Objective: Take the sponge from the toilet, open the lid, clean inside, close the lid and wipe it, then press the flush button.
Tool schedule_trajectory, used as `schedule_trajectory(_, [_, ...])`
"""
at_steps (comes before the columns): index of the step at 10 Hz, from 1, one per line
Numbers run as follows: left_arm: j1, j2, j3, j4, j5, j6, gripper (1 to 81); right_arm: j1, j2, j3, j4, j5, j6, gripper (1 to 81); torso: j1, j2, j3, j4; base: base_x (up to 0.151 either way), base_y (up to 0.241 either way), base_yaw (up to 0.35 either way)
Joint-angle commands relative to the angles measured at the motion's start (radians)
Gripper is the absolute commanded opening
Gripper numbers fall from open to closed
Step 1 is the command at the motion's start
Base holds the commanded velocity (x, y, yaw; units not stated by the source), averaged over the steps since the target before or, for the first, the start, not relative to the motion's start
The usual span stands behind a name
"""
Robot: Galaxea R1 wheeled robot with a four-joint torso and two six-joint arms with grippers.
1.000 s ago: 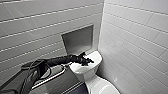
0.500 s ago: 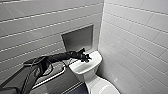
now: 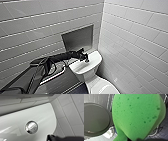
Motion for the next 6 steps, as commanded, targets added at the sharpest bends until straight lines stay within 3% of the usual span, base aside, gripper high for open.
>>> schedule_trajectory(1, [-0.191,0.066,-0.102,0.057,0.060,0.000,1.0,-0.010,-0.023,0.034,-0.016,-0.056,0.003,1.0,0.000,0.000,-0.020,0.000,0.000,0.000,0.000])
schedule_trajectory(5, [-0.204,0.077,-0.118,0.083,0.065,0.000,1.0,-0.009,-0.016,0.030,-0.018,-0.056,0.002,1.0,0.000,0.000,-0.097,0.000,0.000,0.000,0.000])
schedule_trajectory(6, [-0.207,0.079,-0.118,0.083,0.065,0.000,1.0,-0.009,-0.016,0.028,-0.018,-0.056,0.002,1.0,0.000,0.000,-0.066,0.000,0.000,0.000,0.000])
